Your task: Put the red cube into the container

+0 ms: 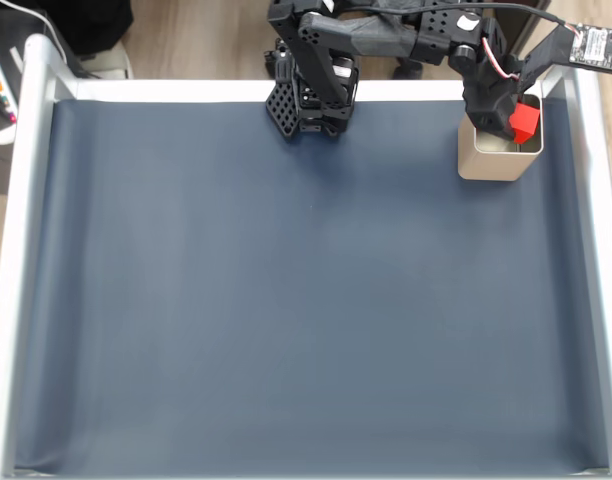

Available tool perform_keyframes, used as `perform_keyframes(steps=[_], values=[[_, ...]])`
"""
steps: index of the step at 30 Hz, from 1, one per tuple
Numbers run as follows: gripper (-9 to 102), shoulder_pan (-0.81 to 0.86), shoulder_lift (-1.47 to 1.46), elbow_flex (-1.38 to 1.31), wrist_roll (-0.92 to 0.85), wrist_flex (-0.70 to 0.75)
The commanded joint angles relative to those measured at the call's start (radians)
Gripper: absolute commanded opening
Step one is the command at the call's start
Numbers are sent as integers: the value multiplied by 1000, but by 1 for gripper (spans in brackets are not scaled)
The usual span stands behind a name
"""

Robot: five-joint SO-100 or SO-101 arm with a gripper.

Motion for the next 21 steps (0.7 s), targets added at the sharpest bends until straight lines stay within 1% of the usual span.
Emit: perform_keyframes(steps=[1, 6, 21], values=[[17, 8, 48, -43, -20, -6], [20, 9, 41, -49, -31, -6], [19, 14, 51, -43, -37, -8]])
